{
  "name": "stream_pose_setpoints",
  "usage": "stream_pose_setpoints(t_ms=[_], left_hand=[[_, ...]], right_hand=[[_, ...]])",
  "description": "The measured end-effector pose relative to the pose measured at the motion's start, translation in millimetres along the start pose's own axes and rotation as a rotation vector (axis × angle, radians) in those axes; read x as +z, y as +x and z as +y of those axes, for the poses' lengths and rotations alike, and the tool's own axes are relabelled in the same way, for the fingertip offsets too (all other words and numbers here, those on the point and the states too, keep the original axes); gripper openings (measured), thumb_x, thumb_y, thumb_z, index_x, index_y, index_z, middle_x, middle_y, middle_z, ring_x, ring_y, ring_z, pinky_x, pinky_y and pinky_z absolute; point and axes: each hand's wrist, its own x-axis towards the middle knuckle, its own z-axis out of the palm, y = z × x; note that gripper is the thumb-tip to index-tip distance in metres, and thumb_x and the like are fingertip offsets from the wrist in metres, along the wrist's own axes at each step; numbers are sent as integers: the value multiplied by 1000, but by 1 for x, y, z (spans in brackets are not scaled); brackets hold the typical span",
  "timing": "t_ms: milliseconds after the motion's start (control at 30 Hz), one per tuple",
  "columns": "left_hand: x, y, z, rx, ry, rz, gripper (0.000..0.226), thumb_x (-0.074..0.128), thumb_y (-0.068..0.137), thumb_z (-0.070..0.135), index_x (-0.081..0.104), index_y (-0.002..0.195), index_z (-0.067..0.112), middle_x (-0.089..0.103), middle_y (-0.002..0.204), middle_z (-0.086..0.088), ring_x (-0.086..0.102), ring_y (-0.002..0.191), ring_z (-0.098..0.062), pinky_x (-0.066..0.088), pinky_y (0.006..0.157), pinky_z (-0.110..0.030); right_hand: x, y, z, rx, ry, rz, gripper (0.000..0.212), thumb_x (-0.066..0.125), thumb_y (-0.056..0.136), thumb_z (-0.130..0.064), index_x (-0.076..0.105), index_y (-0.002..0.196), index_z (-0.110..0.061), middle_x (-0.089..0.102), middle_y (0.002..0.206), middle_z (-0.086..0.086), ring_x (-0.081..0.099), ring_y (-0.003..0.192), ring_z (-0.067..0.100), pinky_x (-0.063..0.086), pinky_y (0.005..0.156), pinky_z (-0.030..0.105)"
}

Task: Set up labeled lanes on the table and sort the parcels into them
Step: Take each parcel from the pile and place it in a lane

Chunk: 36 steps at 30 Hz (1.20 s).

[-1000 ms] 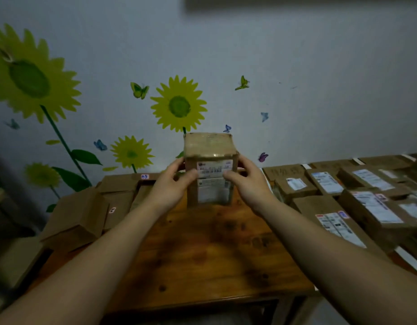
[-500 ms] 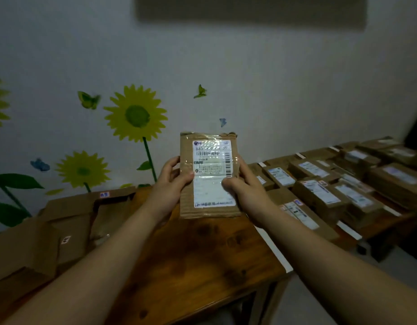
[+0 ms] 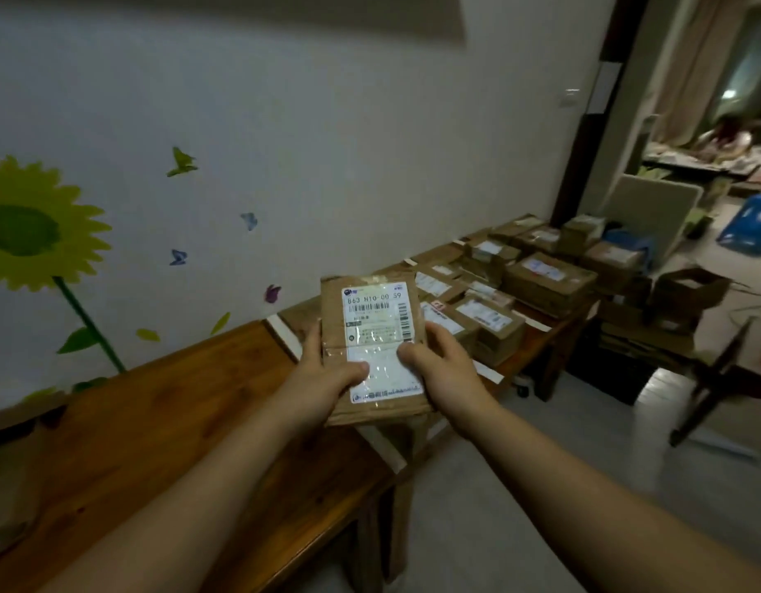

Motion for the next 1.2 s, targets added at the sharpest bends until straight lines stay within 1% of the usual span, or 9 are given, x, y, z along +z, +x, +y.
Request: stream_pose_setpoints(t_ms=[100, 200, 267, 467, 567, 733, 900, 1067, 1200], left_hand=[[64, 32, -1, -68, 54, -1, 70, 65, 85, 17, 25, 139, 36, 63, 111, 4, 69, 89, -17, 58, 72, -32], [129, 71, -1, -116, -9, 12, 60, 65, 85, 15, 33, 134, 30, 64, 113, -1, 67, 95, -22, 56, 82, -41], [170, 98, -2, -147, -35, -8, 58, 66, 85, 17, 36, 132, 30, 63, 120, -5, 66, 98, -25, 52, 89, -47], [257, 155, -10, -365, -94, -114, 39, 61, 88, 31, 41, 120, 43, 73, 95, 5, 71, 80, -17, 57, 57, -31], [278, 184, -20, -399, -56, -148, 26, 55, 90, 35, 43, 111, 48, 73, 90, 10, 71, 80, -17, 57, 57, -33], [306, 237, -27, -426, 1, -110, 38, 51, 93, 35, 41, 129, 37, 68, 107, 1, 66, 97, -24, 52, 88, -48], [321, 312, -36, -408, 13, -121, 44, 45, 97, 28, 35, 140, 29, 66, 109, 2, 67, 83, -12, 53, 57, -25], [335, 396, -40, -364, 78, -105, 47, 43, 98, 33, 29, 142, 33, 61, 120, 2, 63, 86, -11, 52, 51, -22], [329, 439, -44, -359, 120, -26, 50, 46, 97, 35, 29, 143, 30, 58, 122, 0, 61, 92, -14, 55, 68, -31]], right_hand=[[-68, 10, 5, 23, 16, -40, 46, 61, 88, -22, 50, 132, -26, 71, 106, -2, 71, 92, 16, 58, 76, 34], [-143, 19, 11, 40, 7, -110, 79, 67, 75, -22, 32, 143, -40, 64, 116, -9, 67, 101, 16, 55, 88, 35], [-187, 24, 15, 58, -34, -116, 93, 68, 68, -23, 21, 145, -48, 58, 117, -15, 65, 99, 10, 55, 77, 26], [-272, 52, 31, 41, -117, 104, 69, 57, 87, -23, 27, 146, -45, 48, 139, -2, 54, 117, 18, 48, 97, 44], [-299, 73, 44, -19, -232, 173, 70, 58, 85, -45, 21, 144, -52, 33, 148, -8, 41, 128, 15, 41, 104, 44], [-336, 116, 60, -55, -276, 54, 91, 72, 66, -57, 22, 141, -53, 36, 146, -11, 40, 131, 12, 41, 105, 46], [-383, 185, 71, -50, -463, -28, 81, 80, 70, -39, 30, 133, -50, 33, 143, -12, 37, 132, 13, 37, 109, 40], [-417, 270, 78, -35, -547, -14, 71, 78, 75, -31, 34, 127, -51, 39, 140, -14, 41, 124, 6, 40, 101, 24], [-428, 328, 77, -48, -608, -89, 74, 78, 77, -28, 34, 134, -43, 42, 139, -13, 41, 120, 3, 38, 96, 17]])
